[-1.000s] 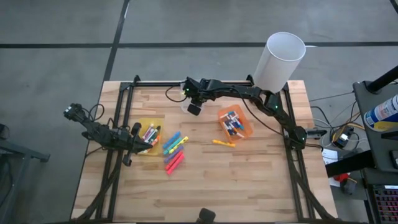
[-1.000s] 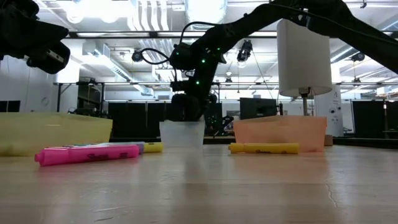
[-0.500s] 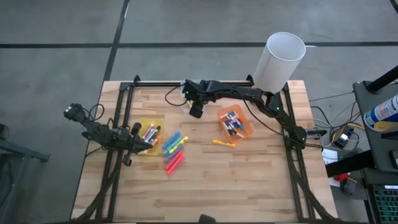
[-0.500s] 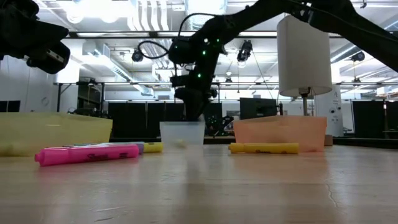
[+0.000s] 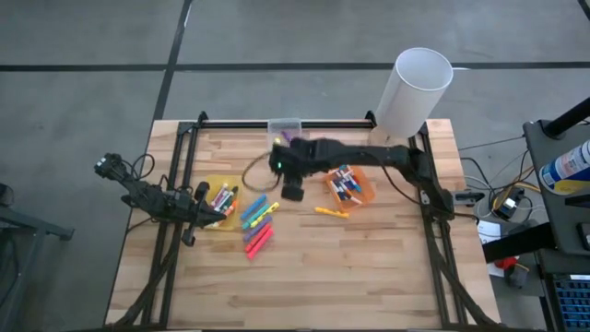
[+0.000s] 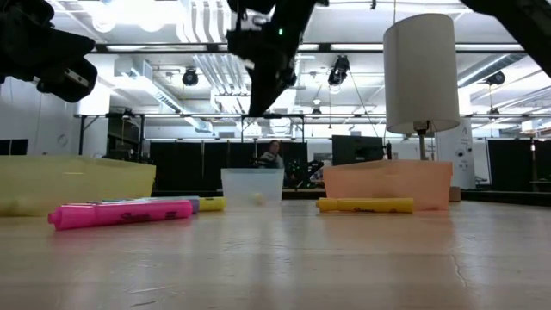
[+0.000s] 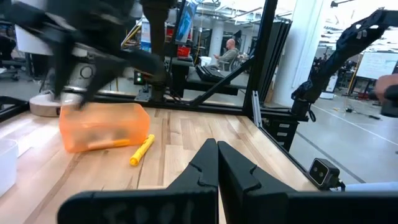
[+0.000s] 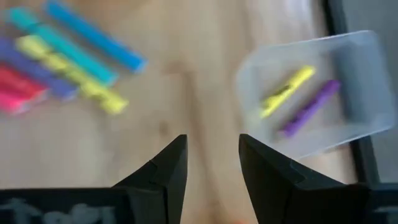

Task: Pick & Place Markers
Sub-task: Put the yellow highlighter into the transparent bin

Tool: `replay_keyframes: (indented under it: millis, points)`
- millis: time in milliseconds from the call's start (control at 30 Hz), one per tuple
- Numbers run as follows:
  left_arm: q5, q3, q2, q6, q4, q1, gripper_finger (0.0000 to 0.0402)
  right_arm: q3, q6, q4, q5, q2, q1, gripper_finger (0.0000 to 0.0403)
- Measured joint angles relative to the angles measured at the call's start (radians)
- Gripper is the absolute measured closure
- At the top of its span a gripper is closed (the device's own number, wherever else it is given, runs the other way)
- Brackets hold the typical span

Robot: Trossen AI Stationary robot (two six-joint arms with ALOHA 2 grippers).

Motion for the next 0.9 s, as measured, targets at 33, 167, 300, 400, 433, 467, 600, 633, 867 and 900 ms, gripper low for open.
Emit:
replay_keyframes:
  millis: [33, 167, 300, 400, 433, 467, 600, 633, 867, 900]
  points:
    - [0.0, 0.0, 0.0, 0.0, 0.0, 0.0, 0.0402, 0.0, 0.011, -0.02, 0.0, -0.003, 0.022, 0.0266]
    - [0.0, 0.0, 0.0, 0.0, 0.0, 0.0, 0.0402, -0.001, 0.061, -0.096, 0.0, -0.004, 0.1, 0.0267]
    - [0.0, 0.0, 0.0, 0.0, 0.0, 0.0, 0.0402, -0.014, 0.095, -0.145, 0.0, -0.006, 0.159, 0.0272]
    - [0.0, 0.0, 0.0, 0.0, 0.0, 0.0, 0.0402, -0.038, 0.123, -0.166, 0.0, -0.006, 0.188, 0.0277]
    - [0.0, 0.0, 0.0, 0.0, 0.0, 0.0, 0.0402, -0.052, 0.131, -0.169, 0.0, -0.006, 0.195, 0.0279]
    - [0.0, 0.0, 0.0, 0.0, 0.0, 0.0, 0.0402, -0.067, 0.136, -0.168, 0.0, -0.006, 0.203, 0.028]
    - [0.0, 0.0, 0.0, 0.0, 0.0, 0.0, 0.0402, -0.144, 0.143, -0.162, 0.0, -0.006, 0.22, 0.0282]
    - [0.0, 0.0, 0.0, 0.0, 0.0, 0.0, 0.0401, -0.163, 0.148, -0.161, 0.0, -0.006, 0.22, 0.0282]
    - [0.0, 0.0, 0.0, 0.0, 0.0, 0.0, 0.0402, -0.305, 0.168, -0.143, 0.001, -0.006, 0.201, 0.0278]
    - [0.0, 0.0, 0.0, 0.0, 0.0, 0.0, 0.0402, -0.323, 0.168, -0.134, 0.0, -0.006, 0.196, 0.0279]
